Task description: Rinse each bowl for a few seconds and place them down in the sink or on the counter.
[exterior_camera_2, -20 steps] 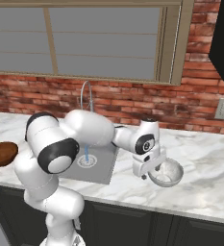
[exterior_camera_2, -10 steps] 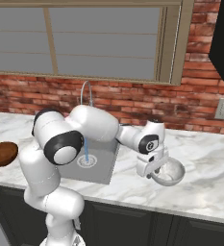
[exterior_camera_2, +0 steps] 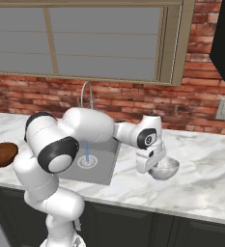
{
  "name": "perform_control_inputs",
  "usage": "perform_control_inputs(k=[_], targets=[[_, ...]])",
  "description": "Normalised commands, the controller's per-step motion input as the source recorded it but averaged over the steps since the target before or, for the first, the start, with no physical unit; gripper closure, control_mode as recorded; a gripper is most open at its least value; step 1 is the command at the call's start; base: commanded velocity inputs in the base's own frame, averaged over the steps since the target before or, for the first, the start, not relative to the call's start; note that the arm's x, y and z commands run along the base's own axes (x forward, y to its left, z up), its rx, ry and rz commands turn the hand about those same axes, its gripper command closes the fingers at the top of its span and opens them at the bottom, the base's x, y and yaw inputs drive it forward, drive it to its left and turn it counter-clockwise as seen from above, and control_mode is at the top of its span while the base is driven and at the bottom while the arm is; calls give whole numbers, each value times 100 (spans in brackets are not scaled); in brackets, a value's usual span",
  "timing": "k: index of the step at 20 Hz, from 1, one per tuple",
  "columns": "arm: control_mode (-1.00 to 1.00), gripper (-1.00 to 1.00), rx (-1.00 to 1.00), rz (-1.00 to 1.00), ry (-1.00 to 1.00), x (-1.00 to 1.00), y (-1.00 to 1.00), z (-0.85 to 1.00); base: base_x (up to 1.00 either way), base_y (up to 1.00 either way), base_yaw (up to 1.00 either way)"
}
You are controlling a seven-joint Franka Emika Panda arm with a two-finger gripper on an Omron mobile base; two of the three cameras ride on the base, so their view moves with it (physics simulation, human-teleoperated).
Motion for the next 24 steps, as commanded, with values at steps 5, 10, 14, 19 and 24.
perform_control_inputs(k=[5,10,14,19,24], targets=[[-100,100,-5,20,-3,-2,9,30,0,0,0],[-100,100,0,21,-3,0,8,19,0,0,0],[-100,100,1,21,-4,3,7,11,0,0,0],[-100,100,6,19,-3,10,8,4,0,0,0],[-100,100,8,17,-2,13,10,1,0,0,0]])
